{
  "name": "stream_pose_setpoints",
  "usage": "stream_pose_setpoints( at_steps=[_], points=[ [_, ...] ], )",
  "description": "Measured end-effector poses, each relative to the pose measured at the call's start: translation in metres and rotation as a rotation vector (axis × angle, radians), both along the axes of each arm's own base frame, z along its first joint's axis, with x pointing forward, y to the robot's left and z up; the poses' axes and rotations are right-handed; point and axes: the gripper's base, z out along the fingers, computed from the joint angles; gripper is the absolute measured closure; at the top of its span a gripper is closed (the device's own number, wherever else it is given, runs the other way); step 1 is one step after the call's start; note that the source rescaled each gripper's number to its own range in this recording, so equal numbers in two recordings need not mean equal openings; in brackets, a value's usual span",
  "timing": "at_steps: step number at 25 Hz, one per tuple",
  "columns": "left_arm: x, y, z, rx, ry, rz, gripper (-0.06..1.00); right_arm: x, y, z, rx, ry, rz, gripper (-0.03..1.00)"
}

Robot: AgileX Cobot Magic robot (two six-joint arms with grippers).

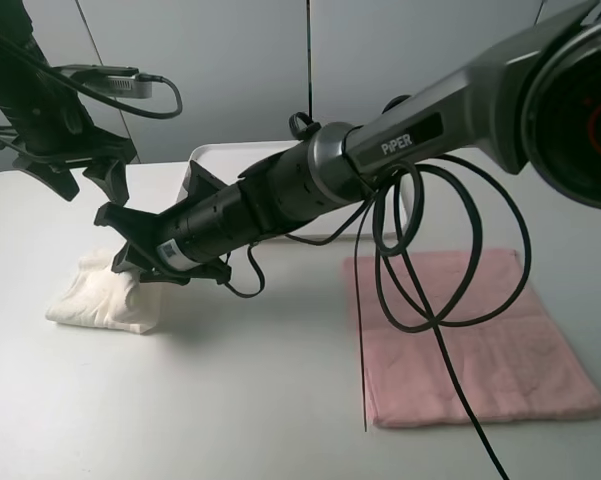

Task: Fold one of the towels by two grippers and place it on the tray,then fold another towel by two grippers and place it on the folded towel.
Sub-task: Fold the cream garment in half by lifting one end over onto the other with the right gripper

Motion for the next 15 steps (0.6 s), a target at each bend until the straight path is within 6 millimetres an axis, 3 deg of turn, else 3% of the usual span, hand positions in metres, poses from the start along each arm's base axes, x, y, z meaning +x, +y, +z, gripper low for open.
stream_pose_setpoints(
  at_steps=[4, 10, 15],
  points=[
    [0.0, 0.0, 0.0, 0.0, 0.0, -0.002, 0.1, -0.005, 0.014, 0.01, 0.016, -0.029, -0.002, 0.49],
    [0.0, 0.0, 0.0, 0.001, 0.0, -0.004, 0.1, 0.002, 0.021, 0.023, 0.045, -0.067, -0.021, 0.35],
    [0.0, 0.001, 0.0, 0.01, 0.002, -0.007, 0.1, 0.001, 0.021, 0.022, 0.035, -0.083, -0.005, 0.33]
  ],
)
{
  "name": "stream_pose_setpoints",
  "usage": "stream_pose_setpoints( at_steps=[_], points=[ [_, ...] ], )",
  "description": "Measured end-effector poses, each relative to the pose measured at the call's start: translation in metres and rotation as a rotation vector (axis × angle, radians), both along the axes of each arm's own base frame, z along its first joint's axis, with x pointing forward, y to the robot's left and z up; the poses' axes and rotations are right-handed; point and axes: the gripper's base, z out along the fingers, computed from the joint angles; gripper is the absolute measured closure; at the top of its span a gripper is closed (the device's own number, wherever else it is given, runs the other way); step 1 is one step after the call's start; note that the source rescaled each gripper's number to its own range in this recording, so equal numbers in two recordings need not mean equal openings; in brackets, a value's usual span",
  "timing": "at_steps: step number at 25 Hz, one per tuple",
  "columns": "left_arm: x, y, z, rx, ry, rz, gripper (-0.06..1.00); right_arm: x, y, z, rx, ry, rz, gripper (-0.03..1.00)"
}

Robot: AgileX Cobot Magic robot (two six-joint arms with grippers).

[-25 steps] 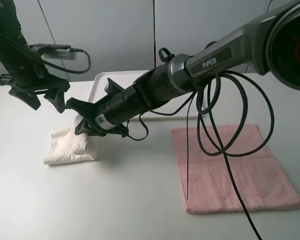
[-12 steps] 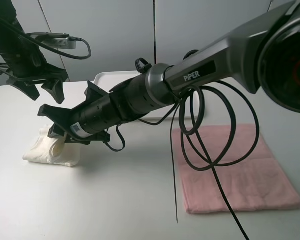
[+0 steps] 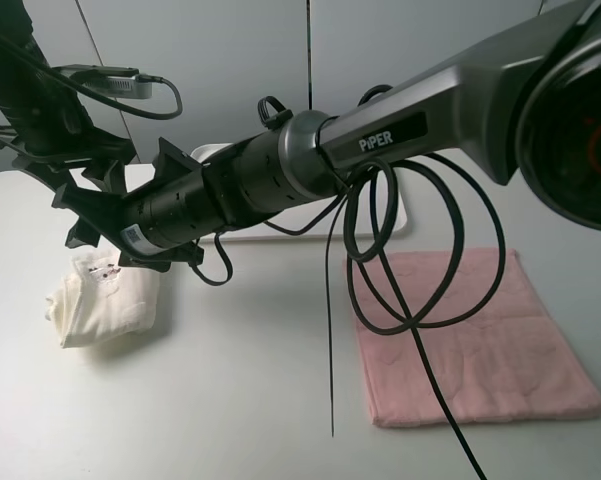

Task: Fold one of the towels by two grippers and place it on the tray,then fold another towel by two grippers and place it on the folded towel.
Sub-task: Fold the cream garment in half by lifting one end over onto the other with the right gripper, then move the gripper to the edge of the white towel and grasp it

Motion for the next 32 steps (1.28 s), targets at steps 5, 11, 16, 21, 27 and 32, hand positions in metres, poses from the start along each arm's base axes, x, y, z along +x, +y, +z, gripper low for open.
stream_pose_setpoints(
  at_steps=[5, 11, 16, 21, 27, 32],
  points=[
    [-0.001, 0.001, 0.0, 0.007, 0.007, -0.002, 0.1, 0.002, -0.007, -0.005, -0.078, -0.023, 0.056, 0.33],
    [-0.001, 0.001, 0.0, 0.011, 0.013, -0.006, 0.1, 0.019, -0.025, -0.013, -0.149, 0.017, 0.035, 0.32],
    [-0.002, 0.001, 0.0, 0.014, 0.017, -0.021, 0.1, 0.021, -0.021, -0.034, -0.156, 0.076, 0.082, 0.18],
    [-0.002, 0.001, 0.0, 0.014, 0.02, -0.025, 0.1, 0.026, -0.024, -0.05, -0.177, 0.102, 0.058, 0.18],
    [-0.001, 0.001, 0.0, 0.015, 0.015, -0.026, 0.1, 0.031, -0.016, -0.054, -0.148, 0.109, 0.055, 0.18],
    [-0.001, 0.001, 0.0, 0.015, 0.013, -0.026, 0.1, 0.036, -0.009, -0.06, -0.133, 0.119, 0.058, 0.19]
  ],
)
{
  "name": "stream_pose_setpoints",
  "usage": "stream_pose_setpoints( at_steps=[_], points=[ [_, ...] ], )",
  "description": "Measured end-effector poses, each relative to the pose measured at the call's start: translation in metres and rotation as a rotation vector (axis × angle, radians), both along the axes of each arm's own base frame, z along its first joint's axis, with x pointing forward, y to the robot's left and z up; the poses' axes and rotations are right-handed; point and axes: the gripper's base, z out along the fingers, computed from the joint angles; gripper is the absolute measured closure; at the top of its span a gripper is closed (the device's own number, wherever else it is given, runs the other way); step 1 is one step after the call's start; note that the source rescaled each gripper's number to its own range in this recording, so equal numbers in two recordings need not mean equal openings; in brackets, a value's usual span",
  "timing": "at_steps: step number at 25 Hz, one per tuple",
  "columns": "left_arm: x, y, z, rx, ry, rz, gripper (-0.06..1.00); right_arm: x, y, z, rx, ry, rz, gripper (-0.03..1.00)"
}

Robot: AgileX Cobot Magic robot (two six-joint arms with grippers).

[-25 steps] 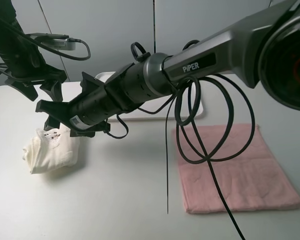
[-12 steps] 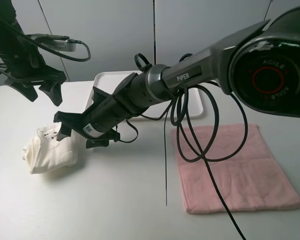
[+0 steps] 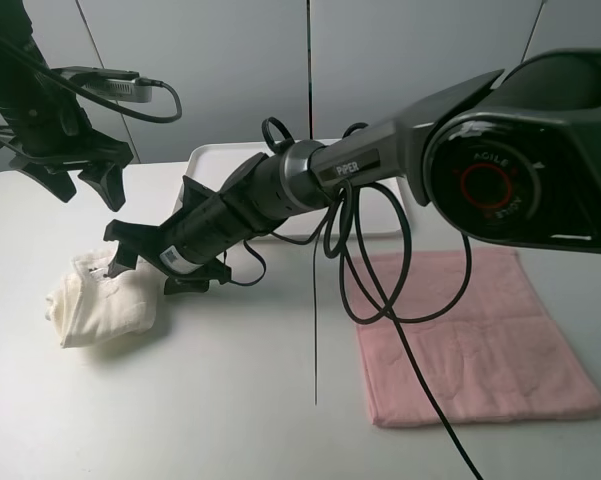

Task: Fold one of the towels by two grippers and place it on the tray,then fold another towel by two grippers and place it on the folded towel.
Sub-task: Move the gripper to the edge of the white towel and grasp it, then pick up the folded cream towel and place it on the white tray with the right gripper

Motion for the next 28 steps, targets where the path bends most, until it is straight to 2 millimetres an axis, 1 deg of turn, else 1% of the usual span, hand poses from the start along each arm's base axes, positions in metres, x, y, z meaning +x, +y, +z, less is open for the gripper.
stream_pose_setpoints(
  at_steps=[1, 5, 11, 13, 15, 16, 18, 19, 28],
  points=[
    [0.0, 0.0, 0.0, 0.0, 0.0, 0.0, 0.1, 0.001, 0.0, -0.001, -0.001, -0.001, -0.004, 0.21],
    [0.0, 0.0, 0.0, 0.0, 0.0, -0.002, 0.1, -0.001, 0.002, -0.002, -0.014, -0.024, -0.008, 0.33],
    [0.0, 0.0, 0.0, -0.001, -0.006, -0.002, 0.1, -0.008, 0.008, -0.003, -0.03, -0.056, 0.009, 0.36],
    [0.0, 0.0, 0.0, -0.001, -0.006, -0.002, 0.1, -0.009, 0.009, -0.003, -0.037, -0.066, 0.016, 0.38],
    [0.0, 0.0, 0.0, 0.0, -0.004, -0.002, 0.1, -0.008, 0.008, -0.004, -0.043, -0.073, 0.017, 0.48],
    [0.0, 0.0, 0.0, 0.0, -0.004, -0.002, 0.1, -0.008, 0.008, -0.004, -0.046, -0.077, 0.017, 0.58],
    [0.0, 0.0, 0.0, 0.0, -0.001, -0.002, 0.1, -0.008, 0.008, -0.004, -0.055, -0.089, 0.027, 0.84],
    [0.0, 0.0, 0.0, 0.0, -0.001, -0.002, 0.1, -0.008, 0.008, -0.004, -0.056, -0.088, 0.027, 0.91],
    [-0.001, 0.0, 0.0, 0.002, 0.007, -0.002, 0.1, -0.009, 0.008, -0.005, -0.058, -0.087, 0.039, 0.92]
  ],
)
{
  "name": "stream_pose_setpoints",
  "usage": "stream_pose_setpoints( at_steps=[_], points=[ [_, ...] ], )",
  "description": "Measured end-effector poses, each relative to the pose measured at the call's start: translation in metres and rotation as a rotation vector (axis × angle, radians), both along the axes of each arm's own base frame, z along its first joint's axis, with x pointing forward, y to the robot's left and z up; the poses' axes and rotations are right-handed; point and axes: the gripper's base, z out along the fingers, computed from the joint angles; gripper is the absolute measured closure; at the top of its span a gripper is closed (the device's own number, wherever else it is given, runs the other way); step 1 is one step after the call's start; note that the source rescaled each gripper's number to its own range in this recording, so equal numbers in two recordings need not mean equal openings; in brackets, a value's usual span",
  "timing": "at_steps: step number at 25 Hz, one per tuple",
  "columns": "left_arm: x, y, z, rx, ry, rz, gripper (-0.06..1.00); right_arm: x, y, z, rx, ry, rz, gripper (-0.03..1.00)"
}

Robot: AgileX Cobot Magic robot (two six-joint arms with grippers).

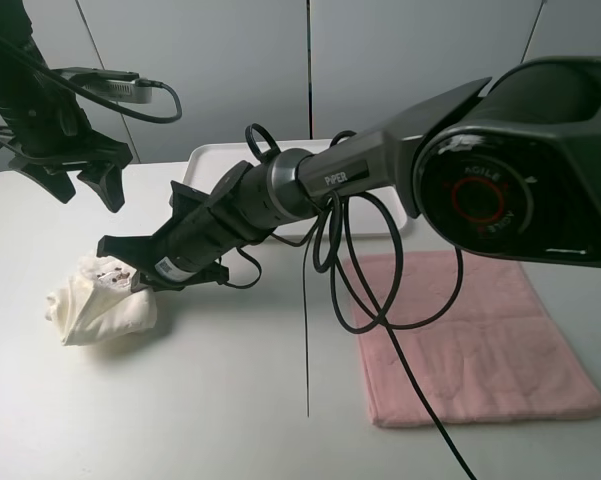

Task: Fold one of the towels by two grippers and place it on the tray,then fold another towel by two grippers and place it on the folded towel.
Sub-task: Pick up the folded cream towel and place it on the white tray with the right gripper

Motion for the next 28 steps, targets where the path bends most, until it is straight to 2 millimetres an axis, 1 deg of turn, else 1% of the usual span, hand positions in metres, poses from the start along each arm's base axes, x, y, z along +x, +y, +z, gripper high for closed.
stream_pose_setpoints(
  at_steps=[9, 13, 16, 18, 20, 22, 24, 28],
  points=[
    [0.0, 0.0, 0.0, 0.0, 0.0, 0.0, 0.1, -0.004, -0.001, 0.0, 0.003, 0.028, 0.06, 0.92],
    [0.0, 0.0, 0.0, 0.001, 0.002, -0.008, 0.1, 0.004, -0.009, 0.012, 0.026, 0.036, 0.091, 0.92],
    [0.0, 0.0, 0.0, 0.002, 0.003, -0.014, 0.1, 0.017, -0.021, 0.03, 0.056, 0.029, 0.103, 0.92],
    [0.0, 0.0, 0.0, 0.003, 0.004, -0.016, 0.1, 0.029, -0.031, 0.044, 0.08, 0.018, 0.103, 0.92],
    [0.0, 0.0, 0.0, -0.001, 0.005, -0.015, 0.1, 0.04, -0.043, 0.054, 0.09, 0.003, 0.112, 0.92],
    [-0.001, 0.0, 0.0, -0.003, 0.009, -0.014, 0.1, 0.05, -0.056, 0.056, 0.076, -0.003, 0.123, 0.92],
    [-0.001, -0.001, 0.0, -0.014, 0.012, -0.011, 0.1, 0.057, -0.067, 0.054, 0.045, -0.013, 0.142, 0.92],
    [-0.001, -0.001, 0.0, -0.015, 0.012, -0.007, 0.1, 0.066, -0.079, 0.053, 0.028, -0.017, 0.138, 0.92]
  ],
)
